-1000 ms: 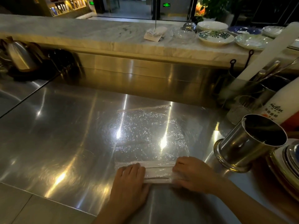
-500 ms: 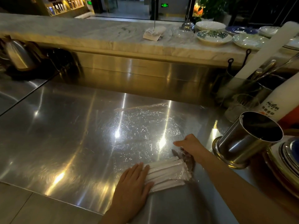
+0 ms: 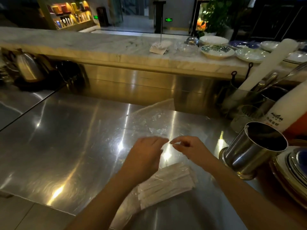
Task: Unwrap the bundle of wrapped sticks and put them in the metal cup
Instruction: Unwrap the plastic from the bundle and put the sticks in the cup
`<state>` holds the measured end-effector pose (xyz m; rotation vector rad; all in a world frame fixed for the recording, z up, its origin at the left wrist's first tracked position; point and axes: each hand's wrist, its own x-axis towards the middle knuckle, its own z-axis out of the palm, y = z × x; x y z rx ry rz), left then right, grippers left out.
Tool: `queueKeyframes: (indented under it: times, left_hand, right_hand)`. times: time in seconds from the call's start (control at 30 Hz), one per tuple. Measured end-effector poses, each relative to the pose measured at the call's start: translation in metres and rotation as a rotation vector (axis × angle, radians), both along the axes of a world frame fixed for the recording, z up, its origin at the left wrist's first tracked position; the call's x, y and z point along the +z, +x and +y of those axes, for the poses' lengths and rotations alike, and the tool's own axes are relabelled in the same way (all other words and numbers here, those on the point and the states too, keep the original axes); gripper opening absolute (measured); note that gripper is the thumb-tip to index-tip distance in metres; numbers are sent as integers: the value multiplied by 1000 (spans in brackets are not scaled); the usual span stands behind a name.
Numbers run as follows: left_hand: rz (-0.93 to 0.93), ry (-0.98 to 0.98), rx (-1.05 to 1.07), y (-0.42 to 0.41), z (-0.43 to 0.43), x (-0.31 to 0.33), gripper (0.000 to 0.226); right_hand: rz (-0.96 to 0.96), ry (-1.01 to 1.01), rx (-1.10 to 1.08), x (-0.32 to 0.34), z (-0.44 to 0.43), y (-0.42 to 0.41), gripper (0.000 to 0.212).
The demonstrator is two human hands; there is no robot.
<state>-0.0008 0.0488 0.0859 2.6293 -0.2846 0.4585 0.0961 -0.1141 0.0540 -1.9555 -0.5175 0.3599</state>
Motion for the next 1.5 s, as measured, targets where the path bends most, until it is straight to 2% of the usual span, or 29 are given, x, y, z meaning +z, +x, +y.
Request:
queueKeyframes:
  times: [0.03,0.17,0.3,0.4,0.47,0.57,0.73,0.87,0.93,1.07,1.17,1.23,1.4,1.5]
  left_hand:
    - [-58,56,-72,10,-2,14,39]
    - [-132,351,-379,43,-9,53,45]
    - [1,645,-403,67,-12,69,30]
    - [-16,717,-423,77,-15,82,11]
    - [-49,691,-428,81,-17,93,3]
    - [-96,632,-394,86,-11,109,2]
    - [-136,527,-320,92,3,127,5]
    - [-176,459,-290,94,10,134,8]
    - [-198,412,-266,94,17,136,7]
    - [-247,294,-219,94,39,134,5]
    - [-190,288,-185,90,50,119,4]
    - [-102,311,-182,86,52,104,3]
    - [-53,273,-99,84,64,97,10]
    - [-78,283,-82,84,71,98,9]
  right_hand:
    - [-23,6,7,5,1,-1,9]
    - [-139,-24,-26,19,0,-1,37]
    - [-208,55,-14,33,-10,-6,33]
    - [-213,88,-44,37,-20,-12,31]
    - [-194,89,-70,35,-28,-13,24]
    - [-133,61,-70,28,-47,-18,17]
    - [-69,61,-150,17,-71,-31,17]
    - [-158,100,-293,24,-75,-31,18]
    - [-238,74,-365,33,-76,-29,15]
    - [-428,159,-497,61,-81,-27,14]
    - [-592,50,-468,73,-82,-25,7]
    - [-574,1,-429,74,-81,-23,7]
    - [-587,108,-506,81,-88,-16,3]
    - [-461,132,-517,74,-89,-11,11]
